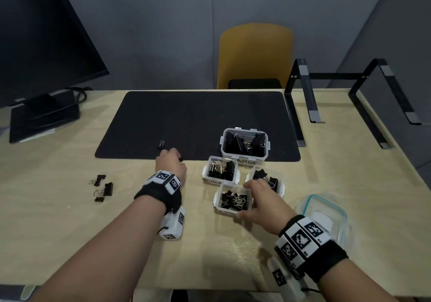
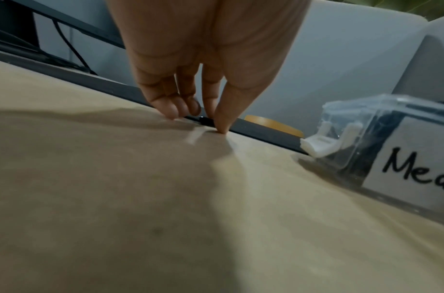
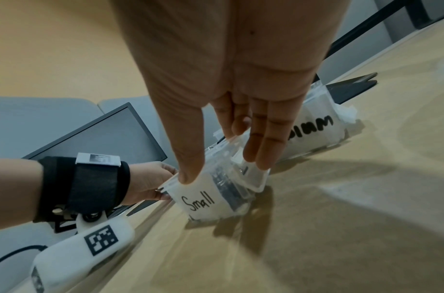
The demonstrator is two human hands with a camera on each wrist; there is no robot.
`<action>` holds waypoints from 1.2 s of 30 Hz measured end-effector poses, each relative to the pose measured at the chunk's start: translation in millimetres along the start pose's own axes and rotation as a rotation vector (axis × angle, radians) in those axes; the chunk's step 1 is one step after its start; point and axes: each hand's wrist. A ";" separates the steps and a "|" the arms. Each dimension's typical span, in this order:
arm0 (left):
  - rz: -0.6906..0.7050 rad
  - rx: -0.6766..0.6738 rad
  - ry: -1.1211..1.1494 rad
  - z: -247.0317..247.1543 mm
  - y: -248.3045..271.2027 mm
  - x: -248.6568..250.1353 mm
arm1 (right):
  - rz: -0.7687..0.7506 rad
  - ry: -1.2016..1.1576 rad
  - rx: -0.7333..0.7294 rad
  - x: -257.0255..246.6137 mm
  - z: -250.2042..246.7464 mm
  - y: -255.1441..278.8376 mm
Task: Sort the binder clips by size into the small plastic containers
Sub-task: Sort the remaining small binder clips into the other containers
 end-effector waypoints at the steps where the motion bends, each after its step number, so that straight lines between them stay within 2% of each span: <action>1: -0.004 0.005 0.013 1.0 -0.4 0.1 | 0.001 0.001 -0.001 0.1 -0.1 0.0; 11: 0.044 -0.051 -0.032 3.3 11.9 -6.2 | 0.002 0.010 0.005 -2.4 -1.3 1.5; 15: 0.083 -0.010 0.134 -6.0 38.8 -0.6 | -0.001 0.017 0.008 -3.2 -1.2 1.7; 17: 0.153 -0.028 0.256 -12.7 64.0 6.7 | -0.003 0.018 0.007 -2.9 -1.3 1.9; 20: 0.321 -0.141 0.343 -17.1 105.8 17.9 | -0.004 0.018 0.007 -3.0 -1.2 2.0; 23: 0.459 -0.283 0.379 -9.7 128.6 23.4 | -0.011 0.029 0.020 -2.6 -0.3 1.0; 26: 0.540 -0.341 0.330 0.6 132.4 24.7 | -0.017 0.035 0.026 -2.0 0.2 0.5; 29: 0.499 -0.252 0.336 -1.8 114.2 26.4 | -0.012 0.026 0.020 -1.7 -0.2 0.7; 31: 0.401 -0.126 0.334 -9.8 82.6 24.6 | -0.005 0.018 0.011 -1.1 -0.7 0.8; 33: 0.294 -0.005 0.230 -17.2 42.5 18.0 | -0.003 0.015 0.002 -1.0 -0.9 0.7; 36: 0.122 0.001 0.044 -23.2 -5.9 6.1 | -0.006 0.018 0.000 -1.2 -1.4 -0.2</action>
Point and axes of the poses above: each hand's wrist, its own y-axis away from the middle knuckle, its own z-axis out of the palm, x = y × z, and after that the axes turned 6 degrees about -z, right-handed
